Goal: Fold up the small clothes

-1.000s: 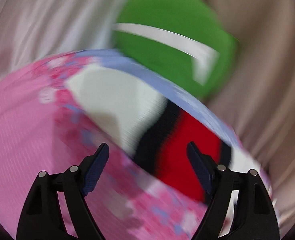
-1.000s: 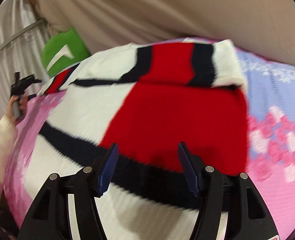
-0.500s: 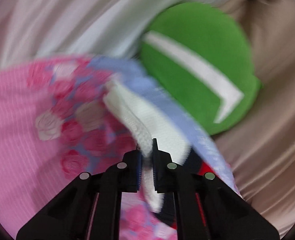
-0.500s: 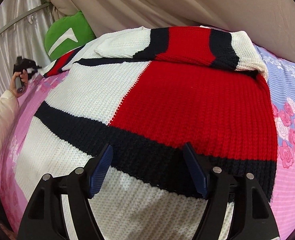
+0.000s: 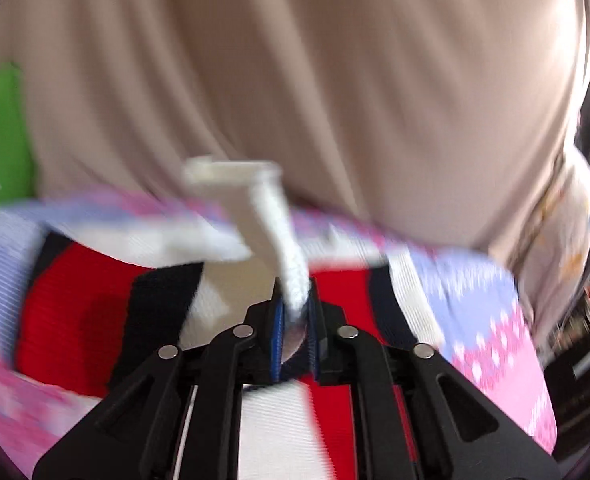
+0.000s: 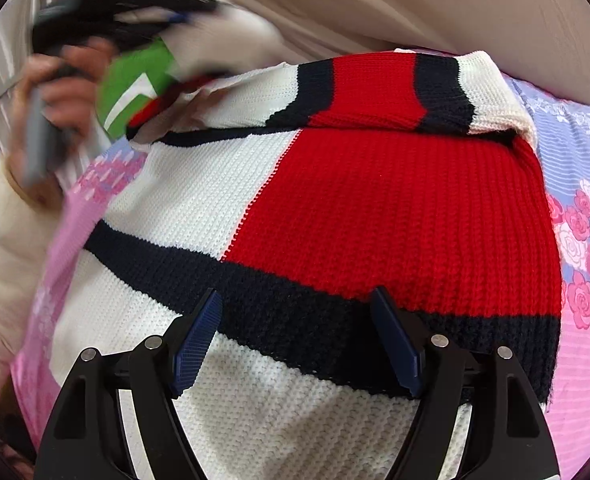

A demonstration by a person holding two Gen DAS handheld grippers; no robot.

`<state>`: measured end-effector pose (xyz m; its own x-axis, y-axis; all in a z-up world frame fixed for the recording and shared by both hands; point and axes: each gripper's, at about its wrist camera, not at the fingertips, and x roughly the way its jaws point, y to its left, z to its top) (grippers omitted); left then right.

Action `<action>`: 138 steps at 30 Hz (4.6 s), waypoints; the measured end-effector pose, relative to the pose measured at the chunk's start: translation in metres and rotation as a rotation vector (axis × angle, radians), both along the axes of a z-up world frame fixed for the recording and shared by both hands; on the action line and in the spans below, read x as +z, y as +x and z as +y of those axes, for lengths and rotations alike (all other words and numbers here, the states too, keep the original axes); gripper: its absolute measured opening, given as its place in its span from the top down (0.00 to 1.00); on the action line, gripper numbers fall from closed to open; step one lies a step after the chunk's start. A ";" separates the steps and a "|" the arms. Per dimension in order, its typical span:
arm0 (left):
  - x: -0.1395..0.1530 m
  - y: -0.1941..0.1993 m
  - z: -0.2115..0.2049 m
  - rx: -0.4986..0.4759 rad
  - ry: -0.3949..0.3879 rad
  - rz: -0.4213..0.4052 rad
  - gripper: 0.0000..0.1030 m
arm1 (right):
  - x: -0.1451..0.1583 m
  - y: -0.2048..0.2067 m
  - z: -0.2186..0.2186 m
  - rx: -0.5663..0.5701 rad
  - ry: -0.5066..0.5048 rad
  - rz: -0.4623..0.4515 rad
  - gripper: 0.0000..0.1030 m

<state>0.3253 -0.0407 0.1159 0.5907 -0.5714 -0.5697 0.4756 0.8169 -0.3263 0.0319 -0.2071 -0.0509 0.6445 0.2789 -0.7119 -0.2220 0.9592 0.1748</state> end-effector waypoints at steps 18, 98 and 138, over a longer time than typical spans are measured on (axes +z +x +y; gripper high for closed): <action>-0.070 -0.036 0.192 0.407 -0.238 0.221 0.23 | 0.042 0.146 -0.034 -0.069 0.133 0.099 0.32; -0.108 -0.032 0.151 0.556 -0.026 0.145 0.90 | 0.099 0.287 0.101 0.103 -0.001 -0.147 0.49; -0.116 -0.252 0.218 0.277 -0.025 0.325 0.27 | 0.010 -0.119 -0.121 -0.183 0.161 0.145 0.34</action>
<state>0.0733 0.1770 0.0000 0.5163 -0.4322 -0.7394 0.1084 0.8893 -0.4442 -0.0875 -0.3285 -0.0404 0.5892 0.2841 -0.7564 -0.0093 0.9385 0.3452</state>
